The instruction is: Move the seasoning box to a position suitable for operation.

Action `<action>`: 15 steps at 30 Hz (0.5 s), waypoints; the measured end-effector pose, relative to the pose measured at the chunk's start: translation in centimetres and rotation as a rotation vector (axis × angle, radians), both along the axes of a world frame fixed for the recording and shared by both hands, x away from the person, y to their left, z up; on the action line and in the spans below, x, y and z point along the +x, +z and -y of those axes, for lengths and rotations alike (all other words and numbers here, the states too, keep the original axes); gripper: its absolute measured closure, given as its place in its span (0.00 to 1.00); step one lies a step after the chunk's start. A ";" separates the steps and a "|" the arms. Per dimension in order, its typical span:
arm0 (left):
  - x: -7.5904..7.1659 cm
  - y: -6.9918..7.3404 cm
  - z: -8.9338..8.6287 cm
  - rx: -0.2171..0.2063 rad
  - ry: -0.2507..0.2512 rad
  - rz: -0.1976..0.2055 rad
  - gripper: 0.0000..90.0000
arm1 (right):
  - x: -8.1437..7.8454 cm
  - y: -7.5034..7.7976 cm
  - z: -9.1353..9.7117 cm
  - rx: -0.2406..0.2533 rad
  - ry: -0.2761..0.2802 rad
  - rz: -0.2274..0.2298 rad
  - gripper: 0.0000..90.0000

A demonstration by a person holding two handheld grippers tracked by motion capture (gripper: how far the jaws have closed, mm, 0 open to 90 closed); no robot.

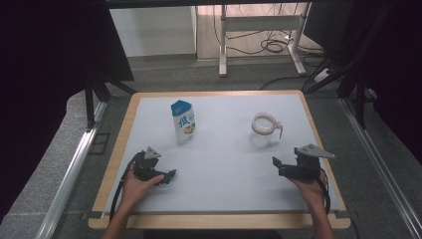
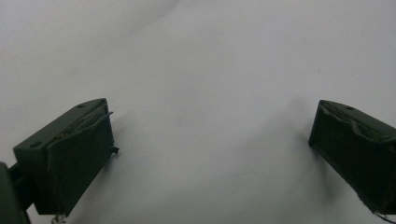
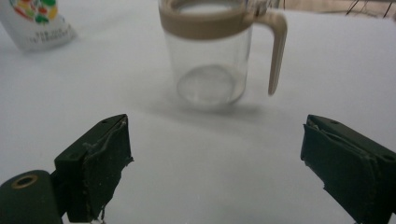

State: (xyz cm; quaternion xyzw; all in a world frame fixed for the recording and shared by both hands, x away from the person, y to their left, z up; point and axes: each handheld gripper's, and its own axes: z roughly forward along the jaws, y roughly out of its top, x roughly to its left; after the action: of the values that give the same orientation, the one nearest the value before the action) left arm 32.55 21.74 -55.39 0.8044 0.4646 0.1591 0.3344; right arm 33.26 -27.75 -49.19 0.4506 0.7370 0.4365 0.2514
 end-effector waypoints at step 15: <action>-0.4 4.9 0.1 -0.088 0.035 0.113 0.06 | 0.6 0.4 -0.6 -0.040 0.078 0.043 0.13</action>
State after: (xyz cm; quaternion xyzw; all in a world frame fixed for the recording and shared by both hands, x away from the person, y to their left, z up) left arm 32.18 21.66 -50.51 0.7705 0.4653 0.1897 0.3922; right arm 33.83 -27.12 -48.82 0.4071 0.7569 0.4407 0.2590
